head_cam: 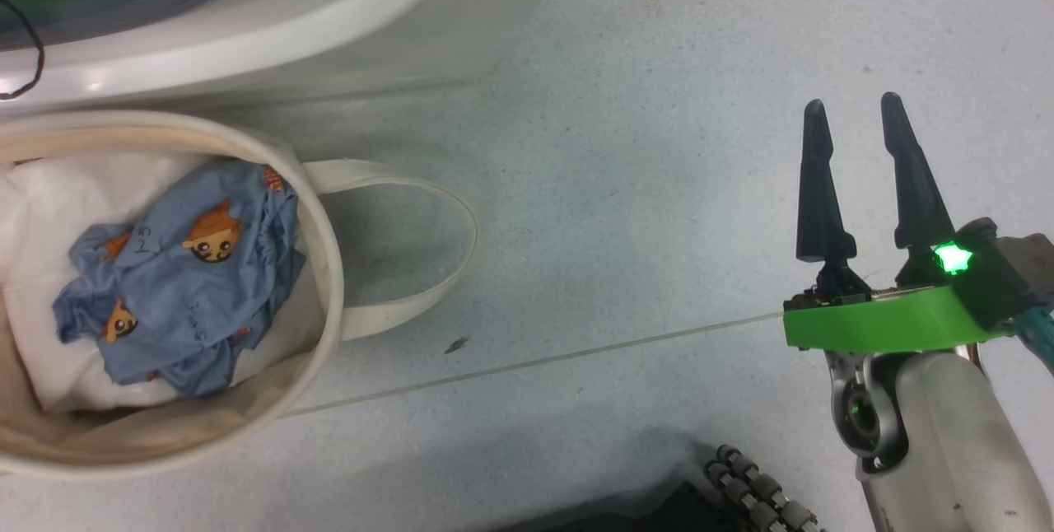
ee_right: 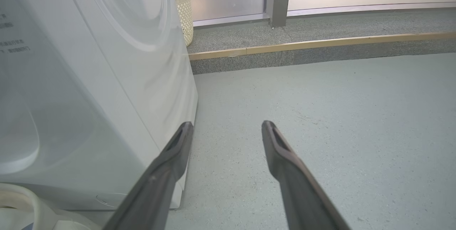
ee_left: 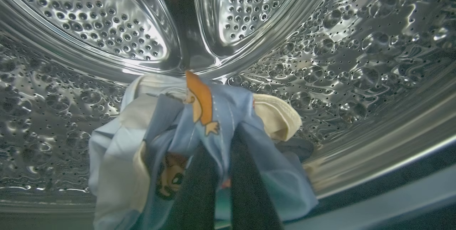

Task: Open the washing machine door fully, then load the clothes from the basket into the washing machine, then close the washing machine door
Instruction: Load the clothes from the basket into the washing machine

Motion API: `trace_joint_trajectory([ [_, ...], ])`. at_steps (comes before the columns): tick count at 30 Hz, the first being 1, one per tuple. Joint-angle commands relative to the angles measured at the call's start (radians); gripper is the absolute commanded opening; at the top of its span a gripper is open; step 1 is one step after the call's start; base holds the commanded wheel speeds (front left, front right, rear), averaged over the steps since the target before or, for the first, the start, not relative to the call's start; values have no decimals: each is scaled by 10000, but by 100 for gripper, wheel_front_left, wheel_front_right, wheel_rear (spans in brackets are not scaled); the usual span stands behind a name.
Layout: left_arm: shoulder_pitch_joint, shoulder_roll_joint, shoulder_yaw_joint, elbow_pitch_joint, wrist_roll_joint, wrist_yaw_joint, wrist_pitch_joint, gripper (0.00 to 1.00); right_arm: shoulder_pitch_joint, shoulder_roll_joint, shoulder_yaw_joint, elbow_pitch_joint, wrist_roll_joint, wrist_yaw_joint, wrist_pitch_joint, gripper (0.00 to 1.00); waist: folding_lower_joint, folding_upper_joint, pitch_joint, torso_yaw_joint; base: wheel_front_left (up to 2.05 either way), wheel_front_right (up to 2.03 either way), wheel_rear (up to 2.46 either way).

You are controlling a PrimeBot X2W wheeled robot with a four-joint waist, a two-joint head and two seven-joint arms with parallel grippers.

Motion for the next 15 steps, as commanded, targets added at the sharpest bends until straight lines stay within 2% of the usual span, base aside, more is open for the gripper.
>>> trace_joint_trajectory([
  [1, -274, 465, 94, -227, 85, 79, -56, 0, 85, 84, 114, -329, -49, 4, -124, 100, -1, 0, 44, -57, 0, 0, 0],
  [2, -295, 435, 83, -227, 107, 93, -57, 0, 77, 100, 116, -328, -46, 4, -124, 100, -1, 0, 38, -72, 0, 0, 0],
  [3, -293, 410, 98, -229, 104, 99, -57, 96, 63, 118, 132, -322, -37, 4, -124, 100, -1, 0, 14, -92, 0, 0, 0],
  [4, -256, 373, 124, -176, 76, 99, -57, 100, 47, 136, 157, -305, -22, 4, -124, 100, -1, 0, -30, -109, 0, 0, 0],
  [15, 378, 128, 291, 632, -407, 136, 394, 100, -76, 148, 298, 19, 177, 4, -124, 100, -1, 0, -779, -38, 0, 0, 0],
])
